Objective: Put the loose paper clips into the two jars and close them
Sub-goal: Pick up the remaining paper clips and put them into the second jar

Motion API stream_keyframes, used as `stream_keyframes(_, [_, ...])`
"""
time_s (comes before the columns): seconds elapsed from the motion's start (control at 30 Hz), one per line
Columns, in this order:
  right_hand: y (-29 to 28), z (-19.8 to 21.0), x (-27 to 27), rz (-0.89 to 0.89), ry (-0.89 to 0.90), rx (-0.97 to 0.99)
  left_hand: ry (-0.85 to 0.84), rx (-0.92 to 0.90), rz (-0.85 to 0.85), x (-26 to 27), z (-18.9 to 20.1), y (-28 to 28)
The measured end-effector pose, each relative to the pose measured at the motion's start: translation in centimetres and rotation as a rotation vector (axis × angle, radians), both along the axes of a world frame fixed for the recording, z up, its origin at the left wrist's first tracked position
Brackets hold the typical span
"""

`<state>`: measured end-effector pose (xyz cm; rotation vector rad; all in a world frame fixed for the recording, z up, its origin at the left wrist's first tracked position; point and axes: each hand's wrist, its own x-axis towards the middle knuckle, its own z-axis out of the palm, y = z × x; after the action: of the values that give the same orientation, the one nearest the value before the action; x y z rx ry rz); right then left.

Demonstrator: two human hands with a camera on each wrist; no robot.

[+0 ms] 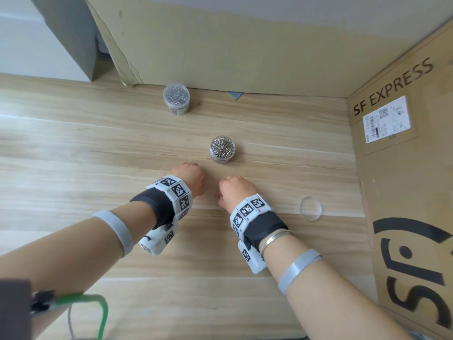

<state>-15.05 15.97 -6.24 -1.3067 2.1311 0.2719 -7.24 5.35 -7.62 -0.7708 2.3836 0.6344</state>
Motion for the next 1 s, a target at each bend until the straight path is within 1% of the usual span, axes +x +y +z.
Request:
stream_keyframes(0.07, [0.2, 0.1, 0.0, 0.028, 0.023, -0.016, 0.075, 0.013, 0.069, -0.2, 0.6, -0.1])
stream_keyframes(0.13, [0.5, 0.5, -0.5, -0.001, 0.039, -0.045, 0.221, 0.033, 0.162, -0.8, 1.4, -0.4])
stream_keyframes(0.23, [0.6, 1.3, -2.0, -0.166, 0.012, -0.128, 0.452, 0.045, 0.277, -2.1, 2.6, -1.1])
stream_keyframes(0.3, [0.3, 2.1, -3.2, -0.289, -0.009, -0.199, 0.518, 0.045, 0.322, -3.1, 2.9, -1.4])
stream_keyframes(0.37, [-0.2, 2.8, -4.2, -0.353, -0.013, -0.263, 0.535, 0.050, 0.340, -3.9, 2.7, -1.7])
stream_keyframes(0.43, [-1.0, 3.3, -4.9, -0.381, -0.020, -0.299, 0.548, 0.053, 0.351, -4.2, 2.4, -2.0])
stream_keyframes(0.57, [-2.2, 3.2, -5.6, -0.436, -0.054, -0.378, 0.608, 0.055, 0.432, -3.5, 1.4, -2.3])
stream_keyframes(0.73, [-3.4, 2.6, -5.4, -0.426, -0.065, -0.438, 0.573, 0.079, 0.499, -2.8, 0.3, -2.7])
stream_keyframes(0.9, [-3.7, 2.1, -5.5, -0.486, -0.099, -0.495, 0.553, 0.096, 0.487, -3.4, 0.2, -2.5])
stream_keyframes(1.0, [-3.5, 2.0, -5.8, -0.466, -0.090, -0.490, 0.556, 0.108, 0.499, -3.5, 0.2, -2.5])
